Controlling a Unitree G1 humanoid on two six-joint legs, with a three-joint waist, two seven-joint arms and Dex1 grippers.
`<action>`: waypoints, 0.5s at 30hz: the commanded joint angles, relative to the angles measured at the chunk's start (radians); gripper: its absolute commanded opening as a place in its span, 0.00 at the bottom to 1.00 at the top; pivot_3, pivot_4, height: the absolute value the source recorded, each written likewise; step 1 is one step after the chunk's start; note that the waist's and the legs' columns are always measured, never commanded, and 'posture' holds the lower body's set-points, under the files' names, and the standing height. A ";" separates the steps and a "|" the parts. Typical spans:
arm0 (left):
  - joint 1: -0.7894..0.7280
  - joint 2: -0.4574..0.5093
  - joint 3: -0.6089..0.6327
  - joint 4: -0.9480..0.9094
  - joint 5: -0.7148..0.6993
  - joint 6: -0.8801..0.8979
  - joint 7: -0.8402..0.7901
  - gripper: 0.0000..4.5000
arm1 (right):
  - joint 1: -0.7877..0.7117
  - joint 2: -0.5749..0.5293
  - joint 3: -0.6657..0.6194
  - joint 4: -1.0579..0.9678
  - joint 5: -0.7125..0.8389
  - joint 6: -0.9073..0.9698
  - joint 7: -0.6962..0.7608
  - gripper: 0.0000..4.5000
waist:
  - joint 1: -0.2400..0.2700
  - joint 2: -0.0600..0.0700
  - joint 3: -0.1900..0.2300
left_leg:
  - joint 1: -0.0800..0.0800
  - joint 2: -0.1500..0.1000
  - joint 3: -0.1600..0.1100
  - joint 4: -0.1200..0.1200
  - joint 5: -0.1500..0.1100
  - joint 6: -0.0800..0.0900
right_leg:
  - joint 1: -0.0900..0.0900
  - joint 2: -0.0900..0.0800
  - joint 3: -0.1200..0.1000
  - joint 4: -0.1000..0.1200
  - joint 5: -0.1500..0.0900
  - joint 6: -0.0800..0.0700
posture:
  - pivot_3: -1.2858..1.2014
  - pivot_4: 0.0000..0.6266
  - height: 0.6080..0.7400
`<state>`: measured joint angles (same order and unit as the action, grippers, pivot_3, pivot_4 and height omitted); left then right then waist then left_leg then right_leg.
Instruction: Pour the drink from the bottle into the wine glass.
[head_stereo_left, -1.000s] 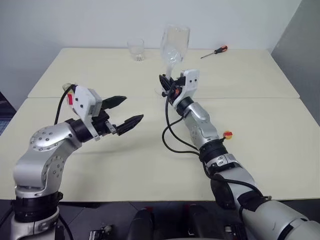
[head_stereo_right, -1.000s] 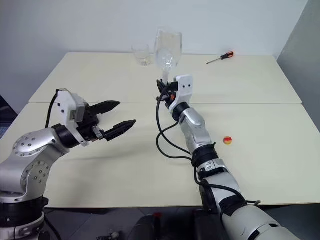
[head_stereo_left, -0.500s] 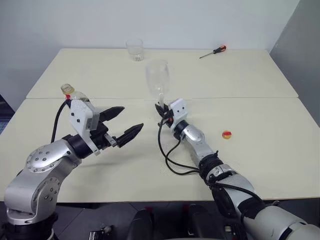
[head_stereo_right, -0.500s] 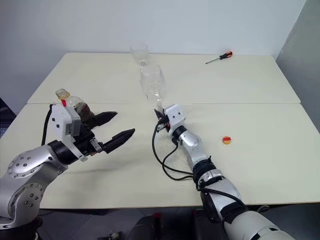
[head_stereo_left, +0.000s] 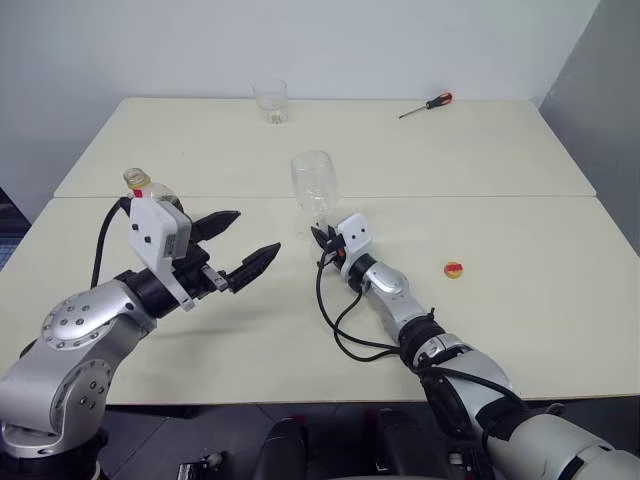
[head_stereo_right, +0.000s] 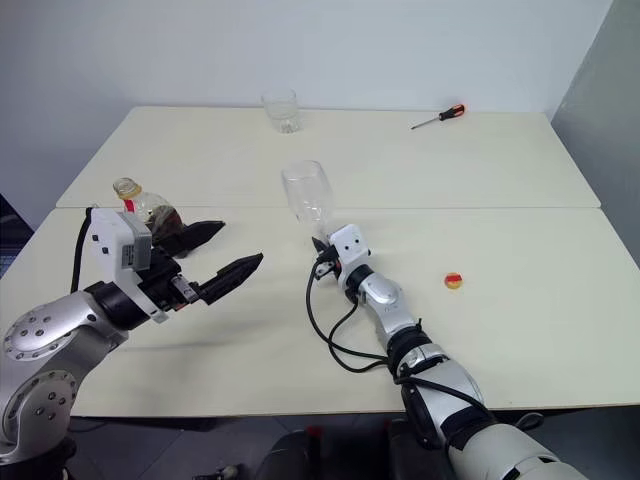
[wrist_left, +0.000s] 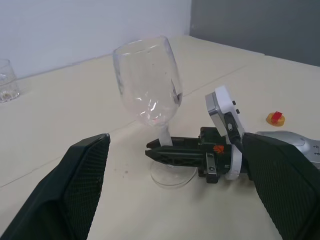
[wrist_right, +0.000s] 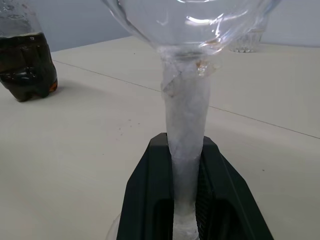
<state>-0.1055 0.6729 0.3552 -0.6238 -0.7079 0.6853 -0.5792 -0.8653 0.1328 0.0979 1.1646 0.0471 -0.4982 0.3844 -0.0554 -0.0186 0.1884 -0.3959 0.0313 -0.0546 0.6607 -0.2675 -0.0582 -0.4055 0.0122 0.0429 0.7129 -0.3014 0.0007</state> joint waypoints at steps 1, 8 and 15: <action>-0.017 0.018 -0.003 -0.004 -0.010 -0.016 -0.014 1.00 | 0.013 0.111 -0.016 -0.013 0.022 0.058 0.017 0.05 | 0.000 0.000 0.000 | 0.000 0.000 0.000 0.000 0.000 0.000 | 0.000 0.000 0.000 0.000 0.000 0.000 | 0.52 0.24 1.00; -0.055 0.025 -0.022 0.036 0.004 -0.032 -0.039 1.00 | 0.100 0.028 0.032 -0.156 -0.010 0.138 0.079 0.05 | 0.000 0.000 0.000 | 0.001 0.000 0.000 0.000 0.000 0.000 | 0.001 0.001 0.000 0.000 0.000 0.000 | 0.52 0.24 1.00; -0.071 0.027 -0.032 0.058 0.013 -0.045 -0.054 1.00 | 0.151 -0.031 0.056 -0.291 -0.037 0.221 0.102 0.05 | 0.000 0.000 0.000 | 0.001 0.000 0.000 0.000 0.000 0.000 | 0.001 0.001 0.000 0.000 0.000 0.000 | 0.52 0.24 1.00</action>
<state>-0.1611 0.6844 0.3159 -0.5665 -0.6990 0.6660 -0.6247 -0.7349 0.1076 0.1369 0.8879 0.0240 -0.3130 0.4692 -0.0553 -0.0191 0.1881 -0.3947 0.0313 -0.0545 0.6603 -0.2676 -0.0582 -0.4048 0.0130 0.0430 0.7129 -0.3015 0.0007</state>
